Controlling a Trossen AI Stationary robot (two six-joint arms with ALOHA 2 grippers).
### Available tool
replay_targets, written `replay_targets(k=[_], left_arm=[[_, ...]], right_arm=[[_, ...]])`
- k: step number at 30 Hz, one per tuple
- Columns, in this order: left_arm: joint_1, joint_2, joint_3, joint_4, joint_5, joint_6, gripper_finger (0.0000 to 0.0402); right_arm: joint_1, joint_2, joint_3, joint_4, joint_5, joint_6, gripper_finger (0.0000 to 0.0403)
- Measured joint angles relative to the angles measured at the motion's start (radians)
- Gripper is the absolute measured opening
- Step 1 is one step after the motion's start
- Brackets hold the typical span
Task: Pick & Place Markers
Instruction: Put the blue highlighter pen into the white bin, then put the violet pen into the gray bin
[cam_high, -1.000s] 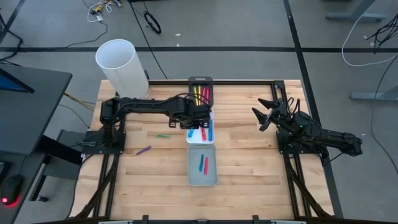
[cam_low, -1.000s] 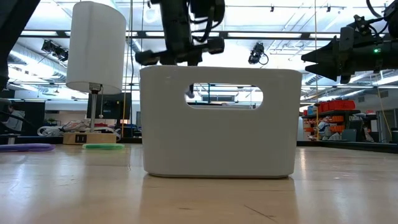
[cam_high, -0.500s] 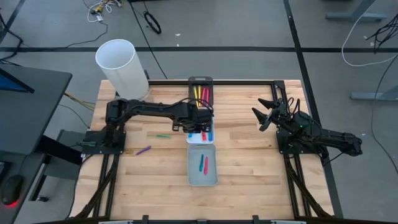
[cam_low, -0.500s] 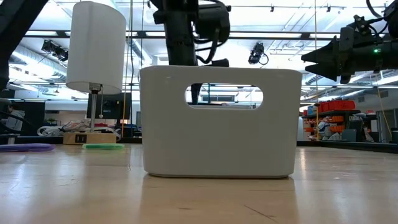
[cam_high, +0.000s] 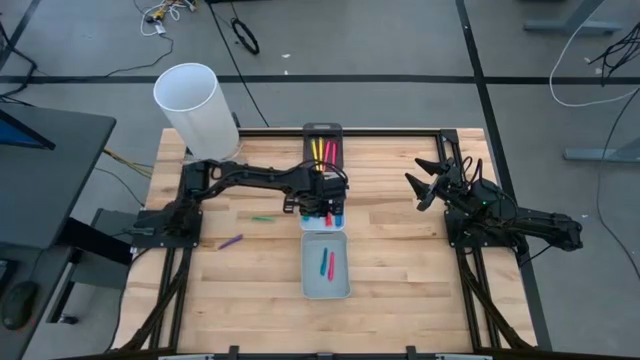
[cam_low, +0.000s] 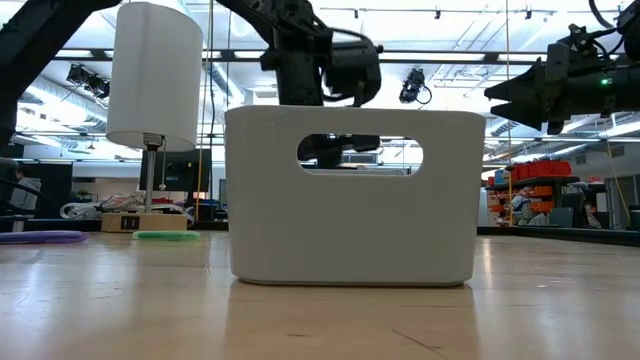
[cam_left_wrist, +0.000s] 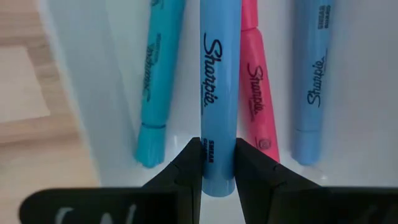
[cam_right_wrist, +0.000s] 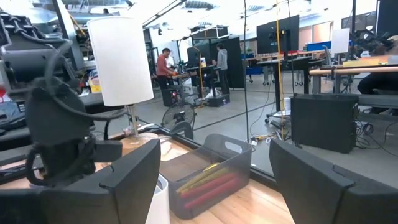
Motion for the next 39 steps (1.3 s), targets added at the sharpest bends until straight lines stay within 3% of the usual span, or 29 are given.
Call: replay_targets(k=[6,14,21,29,39], left_arm=[[0.013,0.014,0.000,0.027,0.043,0.023,0.0093],[0.022,0.014,0.000,0.059,0.033,0.083,0.0171],[0.043,0.012,0.000,0.085,0.102,0.116,0.0233],[0.047,-0.014,0.009,0.068,0.087,0.216,0.0237],[0.065,-0.029,0.060,0.032,0.074,0.529,0.0232]], right_arm=[[0.000,0.000,0.000,0.000,0.000,0.000,0.0302],[0.000,0.000,0.000,0.000,0.000,0.000,0.0302],[0.000,0.000,0.000,0.000,0.000,0.000,0.0302],[0.000,0.000,0.000,0.000,-0.001,0.000,0.0302],[0.000,0.000,0.000,-0.001,-0.001,0.000,0.0302]])
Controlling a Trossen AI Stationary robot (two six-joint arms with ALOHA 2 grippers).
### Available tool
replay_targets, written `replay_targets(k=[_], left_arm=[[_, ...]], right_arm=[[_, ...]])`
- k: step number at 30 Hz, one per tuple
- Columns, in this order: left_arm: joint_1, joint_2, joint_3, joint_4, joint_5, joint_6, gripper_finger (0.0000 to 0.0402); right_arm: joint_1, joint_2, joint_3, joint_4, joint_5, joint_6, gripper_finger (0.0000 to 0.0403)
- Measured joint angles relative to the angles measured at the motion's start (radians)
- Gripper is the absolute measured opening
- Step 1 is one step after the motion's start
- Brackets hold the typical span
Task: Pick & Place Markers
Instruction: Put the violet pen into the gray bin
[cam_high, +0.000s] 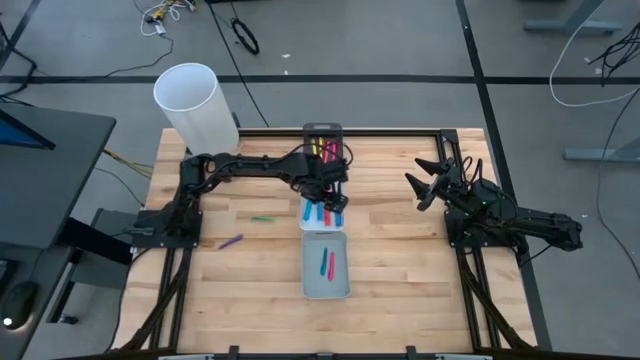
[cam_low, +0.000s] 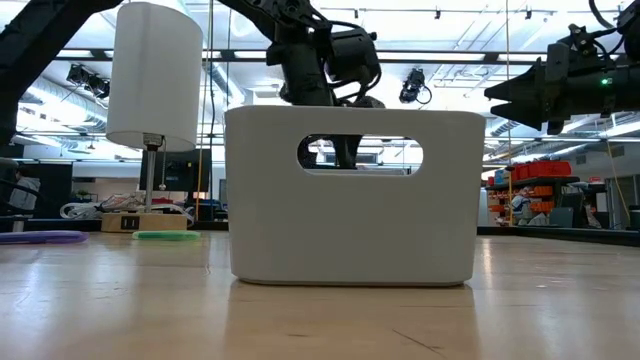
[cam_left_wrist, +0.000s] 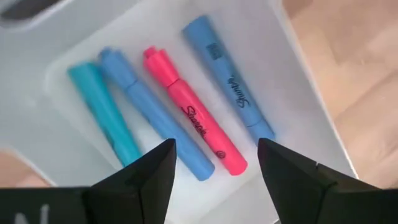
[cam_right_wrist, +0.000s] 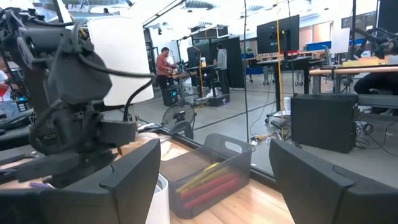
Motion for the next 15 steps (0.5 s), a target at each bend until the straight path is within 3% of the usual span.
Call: replay_targets(k=[5,15], left_arm=[[-0.014,0.000,0.028,0.001,-0.039,0.149,0.0232],[-0.062,-0.051,0.036,-0.008,-0.035,0.226,0.0232]], right_arm=[[0.000,0.000,0.000,0.001,0.000,0.000,0.0302],[0.000,0.000,0.000,0.001,0.000,0.000,0.0302]])
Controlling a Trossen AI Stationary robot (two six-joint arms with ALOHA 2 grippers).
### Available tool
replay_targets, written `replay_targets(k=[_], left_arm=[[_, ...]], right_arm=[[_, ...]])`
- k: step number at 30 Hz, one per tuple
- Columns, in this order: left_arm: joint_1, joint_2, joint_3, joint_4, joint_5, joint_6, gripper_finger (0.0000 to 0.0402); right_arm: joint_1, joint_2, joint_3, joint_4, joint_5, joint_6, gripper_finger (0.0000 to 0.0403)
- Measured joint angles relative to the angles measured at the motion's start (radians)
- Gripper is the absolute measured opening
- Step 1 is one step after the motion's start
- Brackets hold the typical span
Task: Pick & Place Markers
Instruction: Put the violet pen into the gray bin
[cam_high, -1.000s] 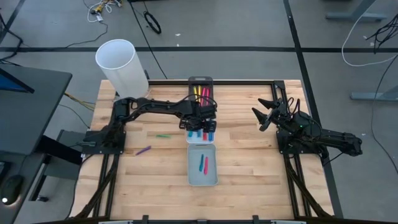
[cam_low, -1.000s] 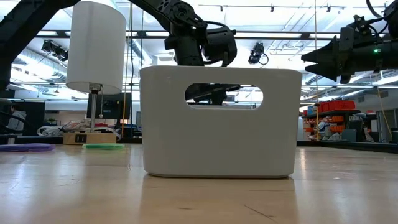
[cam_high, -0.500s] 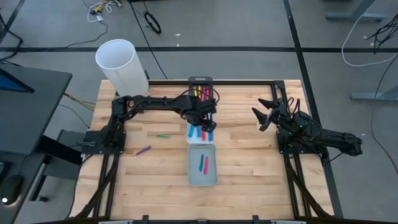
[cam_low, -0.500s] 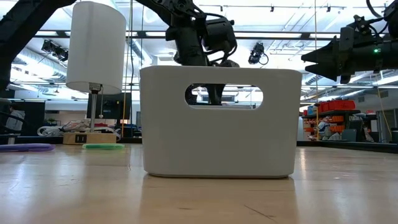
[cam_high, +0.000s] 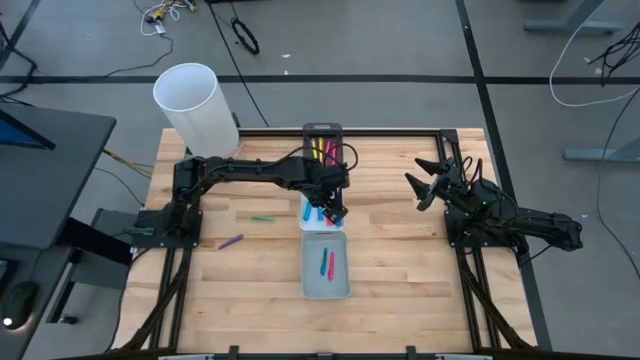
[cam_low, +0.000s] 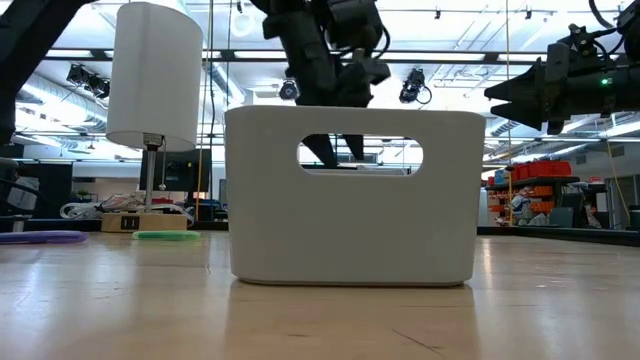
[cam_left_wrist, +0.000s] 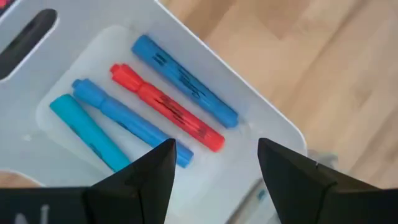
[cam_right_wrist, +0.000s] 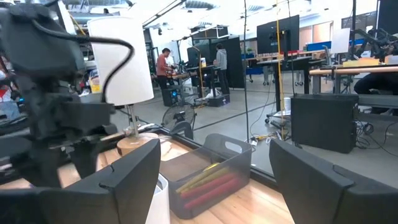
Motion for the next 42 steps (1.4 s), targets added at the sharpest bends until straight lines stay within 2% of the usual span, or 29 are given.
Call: replay_targets(k=[5,11,16,22,25,32,42], left_arm=[[-0.055,-0.072,0.000,-0.084,0.029,0.083,0.0232],[-0.145,-0.217,0.000,-0.294,-0.025,0.224,0.0232],[-0.212,-0.344,0.000,-0.508,-0.059,0.215,0.0232],[-0.305,-0.443,0.000,-0.734,-0.062,0.091,0.0232],[-0.340,-0.481,-0.002,-0.727,-0.040,0.049,0.0232],[-0.373,-0.539,-0.022,-0.735,-0.073,-0.039,0.0232],[-0.331,-0.594,-0.204,-0.716,-0.077,-0.075,0.0232]], right_arm=[[0.000,0.000,0.000,0.000,0.000,0.000,0.0302],[0.000,0.000,0.000,0.000,0.000,0.000,0.0302],[0.000,0.000,0.000,0.000,0.001,0.000,0.0302],[0.000,0.000,0.000,0.000,0.000,0.000,0.0302],[0.000,0.000,0.000,0.000,0.000,0.000,0.0302],[0.000,0.000,0.000,0.000,0.000,0.000,0.0302],[0.000,0.000,0.000,0.001,0.000,0.000,0.0302]])
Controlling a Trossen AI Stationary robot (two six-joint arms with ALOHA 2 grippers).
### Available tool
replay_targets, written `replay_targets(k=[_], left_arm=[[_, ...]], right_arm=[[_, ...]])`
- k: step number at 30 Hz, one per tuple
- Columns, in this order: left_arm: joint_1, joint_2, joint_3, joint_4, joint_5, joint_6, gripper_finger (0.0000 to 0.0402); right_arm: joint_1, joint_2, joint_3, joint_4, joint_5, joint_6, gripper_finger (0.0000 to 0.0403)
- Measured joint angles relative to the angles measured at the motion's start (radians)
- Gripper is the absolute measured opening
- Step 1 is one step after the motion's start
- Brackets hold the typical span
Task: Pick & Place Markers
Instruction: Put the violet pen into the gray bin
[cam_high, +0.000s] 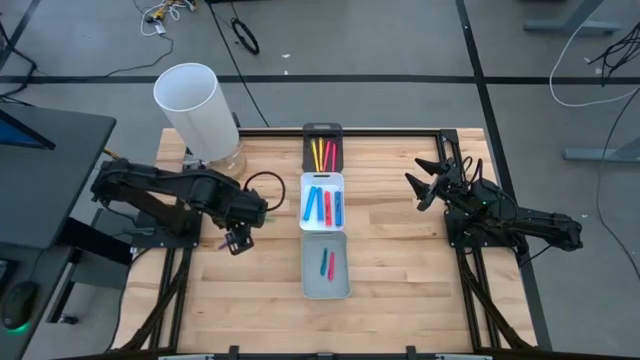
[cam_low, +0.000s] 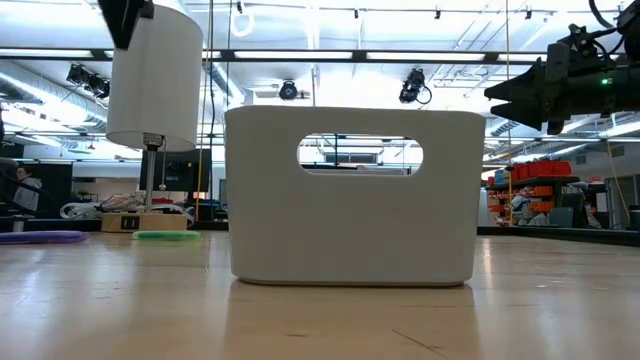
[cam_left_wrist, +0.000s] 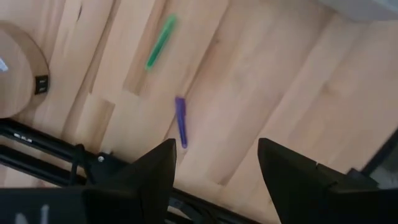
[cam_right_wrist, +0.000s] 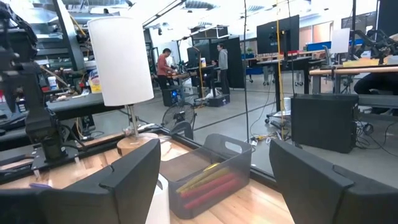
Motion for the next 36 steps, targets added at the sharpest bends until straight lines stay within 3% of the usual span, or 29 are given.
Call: replay_targets(k=[14,27,36], left_arm=[[0.031,-0.161,-0.361,0.192,0.009,0.003,0.0232],[0.033,-0.234,-0.629,0.398,0.101,-0.005,0.0232],[0.032,-0.253,-0.815,0.548,0.094,-0.077,0.0232]], right_arm=[[0.000,0.000,0.000,0.000,0.000,0.000,0.0302],[0.000,0.000,0.000,0.000,0.000,0.000,0.0302],[0.000,0.000,0.000,0.000,0.000,0.000,0.0302]])
